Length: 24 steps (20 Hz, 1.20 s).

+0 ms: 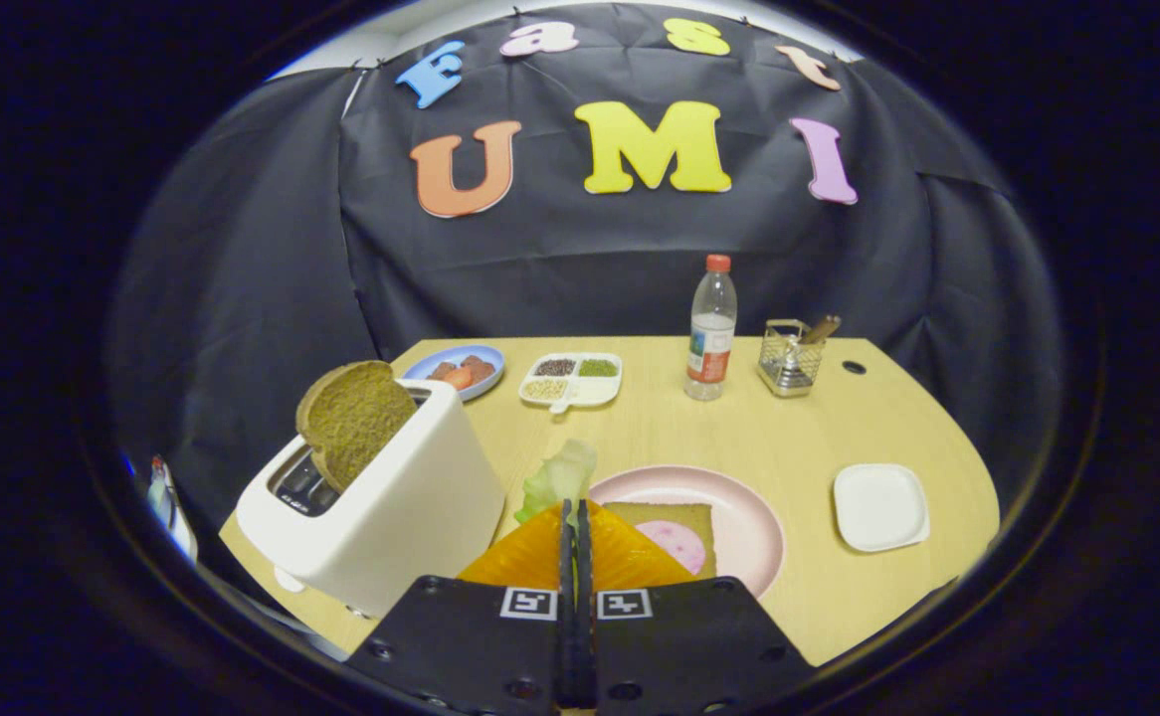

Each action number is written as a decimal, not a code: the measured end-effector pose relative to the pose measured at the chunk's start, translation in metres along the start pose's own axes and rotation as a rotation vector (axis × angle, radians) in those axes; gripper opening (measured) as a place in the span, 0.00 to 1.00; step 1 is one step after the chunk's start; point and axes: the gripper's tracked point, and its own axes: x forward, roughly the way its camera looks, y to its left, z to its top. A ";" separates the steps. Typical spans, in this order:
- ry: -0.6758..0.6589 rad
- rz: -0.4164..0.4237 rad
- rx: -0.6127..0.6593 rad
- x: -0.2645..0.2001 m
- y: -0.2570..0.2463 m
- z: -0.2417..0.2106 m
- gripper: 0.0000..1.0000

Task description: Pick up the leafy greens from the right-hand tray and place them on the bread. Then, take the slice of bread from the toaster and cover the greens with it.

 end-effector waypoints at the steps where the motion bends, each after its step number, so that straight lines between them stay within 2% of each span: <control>1: 0.013 -0.007 0.003 0.009 -0.008 -0.001 0.00; 8: 0.075 -0.037 0.047 0.056 -0.053 -0.008 0.00; 12: 0.094 -0.041 0.056 0.068 -0.060 -0.012 0.00; 15: 0.071 -0.076 0.031 0.067 -0.065 -0.008 0.03; 16: 0.058 -0.100 0.023 0.064 -0.068 -0.005 0.08; 20: 0.029 -0.126 0.021 0.048 -0.072 0.004 0.58; 23: 0.002 -0.201 -0.015 0.028 -0.079 0.011 0.96; 24: -0.008 -0.206 -0.019 0.020 -0.076 0.012 0.96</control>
